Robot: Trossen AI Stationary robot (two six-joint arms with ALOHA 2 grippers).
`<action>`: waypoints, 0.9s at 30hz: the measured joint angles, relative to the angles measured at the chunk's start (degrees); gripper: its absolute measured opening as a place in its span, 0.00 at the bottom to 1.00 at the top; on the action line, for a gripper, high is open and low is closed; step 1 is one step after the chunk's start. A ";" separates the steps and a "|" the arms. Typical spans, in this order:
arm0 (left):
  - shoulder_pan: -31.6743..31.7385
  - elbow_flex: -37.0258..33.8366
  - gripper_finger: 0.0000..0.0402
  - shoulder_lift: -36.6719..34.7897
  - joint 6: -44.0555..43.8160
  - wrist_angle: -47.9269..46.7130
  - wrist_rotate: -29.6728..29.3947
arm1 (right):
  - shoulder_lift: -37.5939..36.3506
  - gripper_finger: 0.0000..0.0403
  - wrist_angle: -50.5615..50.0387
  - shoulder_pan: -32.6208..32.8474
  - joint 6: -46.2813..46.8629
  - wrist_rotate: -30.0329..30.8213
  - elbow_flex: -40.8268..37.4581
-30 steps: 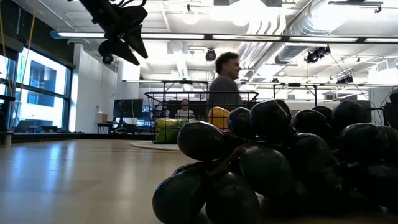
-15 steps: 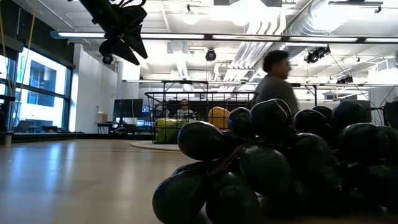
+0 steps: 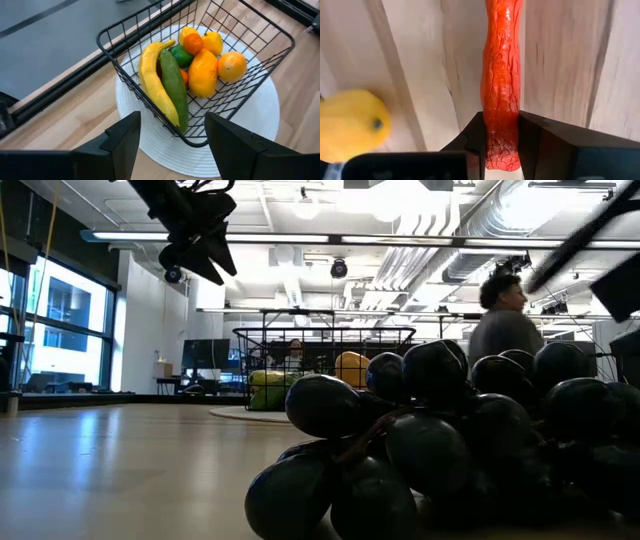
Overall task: Build produce basket
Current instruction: Put the carrot into the wire basket
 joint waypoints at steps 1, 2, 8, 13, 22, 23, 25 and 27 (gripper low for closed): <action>0.00 0.00 0.52 0.00 0.34 0.02 -0.51 | 0.00 0.11 -0.07 -0.46 0.65 -0.04 0.37; 0.00 0.00 0.52 0.00 0.74 0.10 -1.07 | -0.11 0.11 -0.05 -0.94 1.16 -0.04 0.75; 0.02 0.00 0.52 0.02 5.05 0.72 -2.72 | -1.29 0.11 -0.37 -5.08 4.59 0.78 3.12; 0.13 0.00 0.52 0.04 7.79 0.93 -2.79 | -3.01 0.11 -0.71 -9.75 7.15 3.39 5.08; 0.13 0.00 0.52 0.04 9.16 0.85 -2.02 | -3.50 0.11 -1.36 -19.88 5.67 9.38 11.61; 0.13 0.00 0.52 0.04 9.40 0.83 -1.85 | -3.50 0.11 -1.35 -20.99 5.03 10.06 12.49; 0.13 0.00 0.52 0.04 10.23 0.83 -1.81 | -3.51 0.11 -1.32 -23.16 3.95 11.40 14.29; 0.13 0.00 0.52 0.04 11.49 0.82 -1.79 | -3.52 0.11 -1.35 -25.29 2.64 12.54 16.02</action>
